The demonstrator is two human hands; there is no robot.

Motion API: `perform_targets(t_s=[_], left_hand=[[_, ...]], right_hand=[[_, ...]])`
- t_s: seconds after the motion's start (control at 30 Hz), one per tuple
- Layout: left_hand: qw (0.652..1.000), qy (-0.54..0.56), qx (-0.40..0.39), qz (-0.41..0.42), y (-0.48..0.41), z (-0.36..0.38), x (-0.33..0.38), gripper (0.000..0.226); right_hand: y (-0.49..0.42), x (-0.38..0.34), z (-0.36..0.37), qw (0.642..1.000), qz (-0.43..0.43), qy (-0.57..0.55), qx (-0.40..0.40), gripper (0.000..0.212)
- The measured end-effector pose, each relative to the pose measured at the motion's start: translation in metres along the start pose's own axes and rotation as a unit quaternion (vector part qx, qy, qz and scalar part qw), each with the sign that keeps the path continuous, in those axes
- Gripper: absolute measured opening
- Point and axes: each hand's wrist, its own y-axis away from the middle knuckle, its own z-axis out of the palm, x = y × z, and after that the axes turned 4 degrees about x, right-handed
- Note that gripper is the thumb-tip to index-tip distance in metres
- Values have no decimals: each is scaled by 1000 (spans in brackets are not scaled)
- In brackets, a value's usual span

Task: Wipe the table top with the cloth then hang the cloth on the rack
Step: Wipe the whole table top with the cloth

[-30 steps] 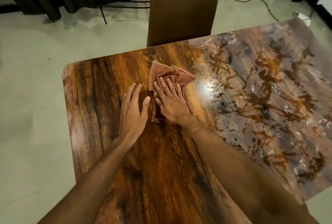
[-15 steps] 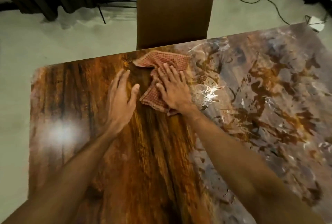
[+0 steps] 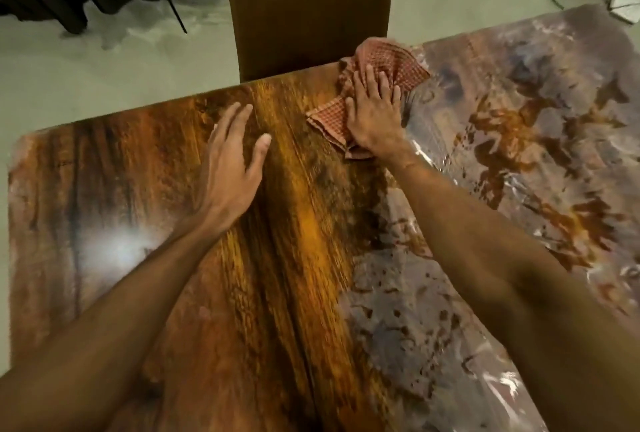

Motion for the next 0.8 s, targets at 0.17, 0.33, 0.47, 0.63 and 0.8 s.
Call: perform_targets(t_s=[0.17,0.33,0.47,0.63,0.8], left_hand=[[1000,-2,-10,0,13,11,23,58],[1000,9,-8,-15,46,5,28,58],[999,1,-22,-33,87,-1,33,57],[998,-9,-40,-44,141,-7,42,57],[997,13,-57,-40,182,-17,44,57]], right_hand=[[80,-49,23,984,-161,63,-32,63],[122,22,12,998,-48,32,-7,60],[197,-16,20,998,-35,43,-31,66],[268,-11,25,994,-100,27,-46,60],[304,16,20,999,39,5,-14,60]])
